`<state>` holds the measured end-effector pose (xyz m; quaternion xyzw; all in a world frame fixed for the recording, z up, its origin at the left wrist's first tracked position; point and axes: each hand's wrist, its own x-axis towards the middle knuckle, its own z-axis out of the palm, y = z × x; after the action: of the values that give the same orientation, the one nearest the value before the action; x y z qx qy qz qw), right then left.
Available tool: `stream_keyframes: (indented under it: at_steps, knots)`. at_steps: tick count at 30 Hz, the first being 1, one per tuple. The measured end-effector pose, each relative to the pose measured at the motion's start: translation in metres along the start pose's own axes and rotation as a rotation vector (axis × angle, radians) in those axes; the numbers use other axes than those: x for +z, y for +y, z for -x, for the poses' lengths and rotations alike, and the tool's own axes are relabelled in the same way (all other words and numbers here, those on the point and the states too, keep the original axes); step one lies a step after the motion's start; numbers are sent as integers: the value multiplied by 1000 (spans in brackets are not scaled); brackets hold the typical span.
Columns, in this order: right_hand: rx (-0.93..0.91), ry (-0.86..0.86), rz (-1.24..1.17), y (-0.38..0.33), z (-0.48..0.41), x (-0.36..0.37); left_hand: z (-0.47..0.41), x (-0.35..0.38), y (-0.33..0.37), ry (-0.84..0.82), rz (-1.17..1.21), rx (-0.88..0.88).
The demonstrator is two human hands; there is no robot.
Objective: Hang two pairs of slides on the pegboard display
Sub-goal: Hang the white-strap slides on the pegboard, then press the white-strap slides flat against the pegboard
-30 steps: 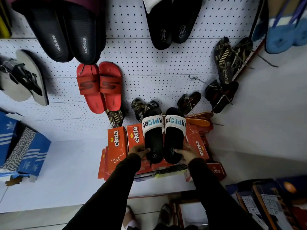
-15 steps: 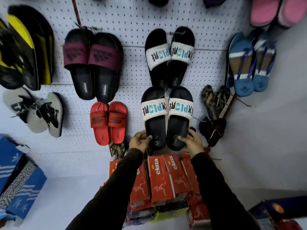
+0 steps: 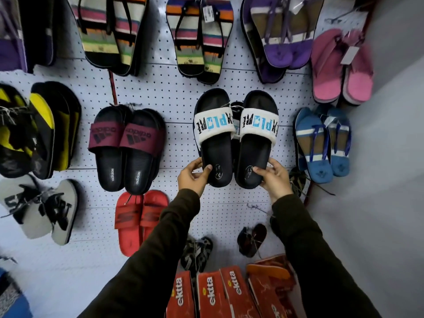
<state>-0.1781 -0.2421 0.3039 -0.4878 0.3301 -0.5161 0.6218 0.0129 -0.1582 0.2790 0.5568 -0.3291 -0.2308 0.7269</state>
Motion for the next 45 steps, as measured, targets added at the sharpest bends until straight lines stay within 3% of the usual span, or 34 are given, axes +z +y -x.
stream_keyframes:
  at_steps: [10, 14, 17, 21, 23, 25, 31, 38, 42, 45]
  knots:
    - [162, -52, -10, 24, -37, -3, -25, 10, -23, 18, -75, -64]
    - [107, -52, 80, 36, -47, 0, -30, 11, -37, 26, -62, -63]
    - [-139, 51, 351, 40, -53, 7, -32, 16, -40, 69, -227, 116]
    - [-748, 56, 866, 38, -66, 17, -40, 27, -30, 122, -605, 629]
    - [-844, -20, 1090, 37, -80, 24, -48, 36, -24, 44, -853, 778]
    - [-831, -70, 1177, 38, -91, 28, -57, 43, -24, -38, -1054, 818]
    - [-792, -97, 1229, 35, -114, 32, -81, 43, -19, -102, -1212, 727]
    - [-775, -69, 1100, 41, -100, 39, -68, 25, -15, -113, -1138, 741]
    - [-830, 66, 1066, 46, -78, 66, -61, -11, -14, -22, -1087, 757]
    - [-895, 69, 1027, 55, -58, 101, -60, -52, -11, 84, -1084, 772]
